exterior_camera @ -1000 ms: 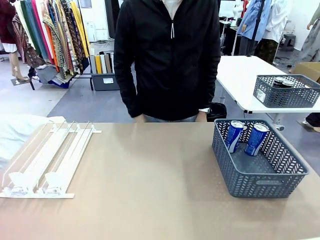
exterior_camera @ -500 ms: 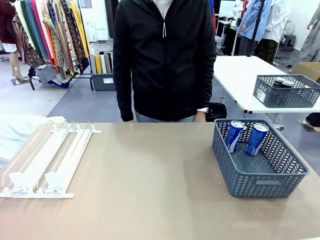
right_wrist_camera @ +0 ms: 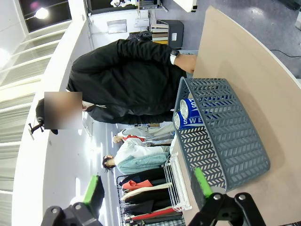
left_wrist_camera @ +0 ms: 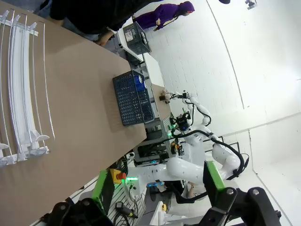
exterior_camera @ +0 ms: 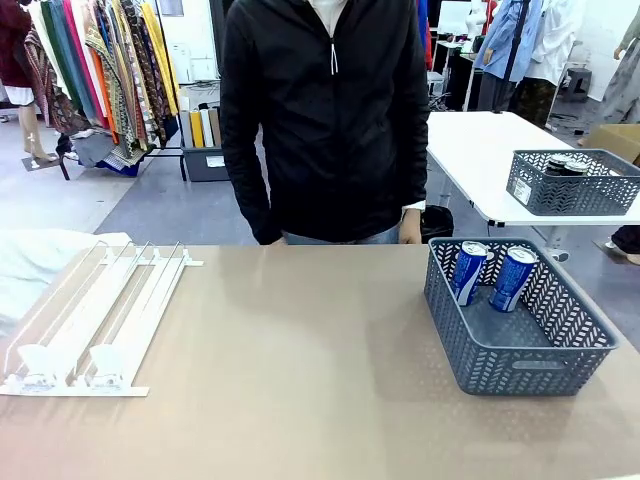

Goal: Retrieve and store the cans from the dispenser.
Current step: Pick up one can from the Automatic Can Dispenser and place it in the middle of the table.

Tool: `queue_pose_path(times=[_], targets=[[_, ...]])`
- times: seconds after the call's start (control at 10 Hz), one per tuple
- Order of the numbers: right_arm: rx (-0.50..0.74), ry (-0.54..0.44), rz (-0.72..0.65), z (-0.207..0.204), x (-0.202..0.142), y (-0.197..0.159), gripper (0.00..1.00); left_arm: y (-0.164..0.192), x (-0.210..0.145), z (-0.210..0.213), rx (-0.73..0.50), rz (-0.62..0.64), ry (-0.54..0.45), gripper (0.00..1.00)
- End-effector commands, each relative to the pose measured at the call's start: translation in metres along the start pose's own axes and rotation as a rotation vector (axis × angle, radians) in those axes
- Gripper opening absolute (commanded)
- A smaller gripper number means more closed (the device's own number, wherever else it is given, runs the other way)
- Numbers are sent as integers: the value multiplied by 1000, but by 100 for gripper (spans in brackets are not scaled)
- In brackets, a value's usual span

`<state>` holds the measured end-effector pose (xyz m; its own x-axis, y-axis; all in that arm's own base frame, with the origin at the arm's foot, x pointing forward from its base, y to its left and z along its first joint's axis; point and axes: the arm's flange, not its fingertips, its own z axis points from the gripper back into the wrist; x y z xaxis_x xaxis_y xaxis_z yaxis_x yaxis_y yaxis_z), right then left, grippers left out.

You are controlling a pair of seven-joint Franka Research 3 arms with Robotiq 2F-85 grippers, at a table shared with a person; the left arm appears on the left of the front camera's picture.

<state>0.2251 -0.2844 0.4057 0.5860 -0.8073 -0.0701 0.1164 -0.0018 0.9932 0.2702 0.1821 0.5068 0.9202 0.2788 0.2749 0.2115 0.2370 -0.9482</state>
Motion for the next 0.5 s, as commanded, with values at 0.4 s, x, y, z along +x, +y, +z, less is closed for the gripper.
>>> queue_pose_path(times=[0.4], targets=[[2, 5, -2, 1, -2, 4, 100, -1, 1, -1, -20, -6, -10, 100]])
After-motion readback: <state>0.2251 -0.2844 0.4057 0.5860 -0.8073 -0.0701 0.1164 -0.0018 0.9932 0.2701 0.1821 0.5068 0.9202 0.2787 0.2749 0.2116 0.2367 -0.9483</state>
